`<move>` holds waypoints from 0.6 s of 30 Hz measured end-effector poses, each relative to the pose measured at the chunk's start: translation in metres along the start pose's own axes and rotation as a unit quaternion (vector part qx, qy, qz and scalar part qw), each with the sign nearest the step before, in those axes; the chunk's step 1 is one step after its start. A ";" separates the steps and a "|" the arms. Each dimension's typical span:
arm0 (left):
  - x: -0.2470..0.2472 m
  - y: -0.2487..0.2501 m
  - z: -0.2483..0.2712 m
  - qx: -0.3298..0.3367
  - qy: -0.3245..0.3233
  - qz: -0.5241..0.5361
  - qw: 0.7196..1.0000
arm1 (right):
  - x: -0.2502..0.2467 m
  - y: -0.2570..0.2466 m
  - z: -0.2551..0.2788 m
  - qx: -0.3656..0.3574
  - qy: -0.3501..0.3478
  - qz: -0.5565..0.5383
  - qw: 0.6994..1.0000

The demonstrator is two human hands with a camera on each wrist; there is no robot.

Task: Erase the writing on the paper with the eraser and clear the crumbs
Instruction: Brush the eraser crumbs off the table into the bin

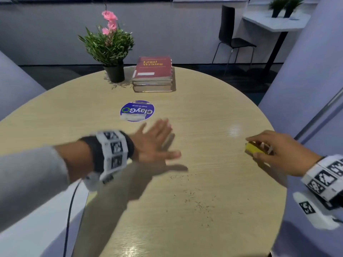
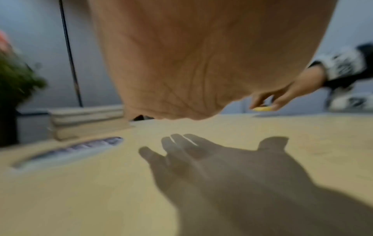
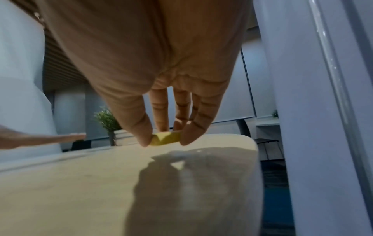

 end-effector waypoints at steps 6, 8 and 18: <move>-0.005 -0.047 -0.043 -0.039 -0.005 -0.060 0.997 | 0.014 0.013 -0.001 0.021 -0.038 0.018 0.999; -0.001 -0.022 -0.046 0.004 0.012 -0.042 0.999 | 0.010 0.008 0.018 0.004 -0.022 0.019 1.000; 0.058 0.131 0.058 0.286 -0.015 -0.075 0.955 | 0.024 -0.083 0.124 -0.166 0.023 -0.077 0.983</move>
Point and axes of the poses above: each hand's wrist, its own z-axis away from the middle knuckle, its own x-axis out of the palm, y = z × x, the point moved 10 cm from there along -z, towards the middle knuckle, and after that the axes turned 3 degrees about -z, right-handed, at the moved point
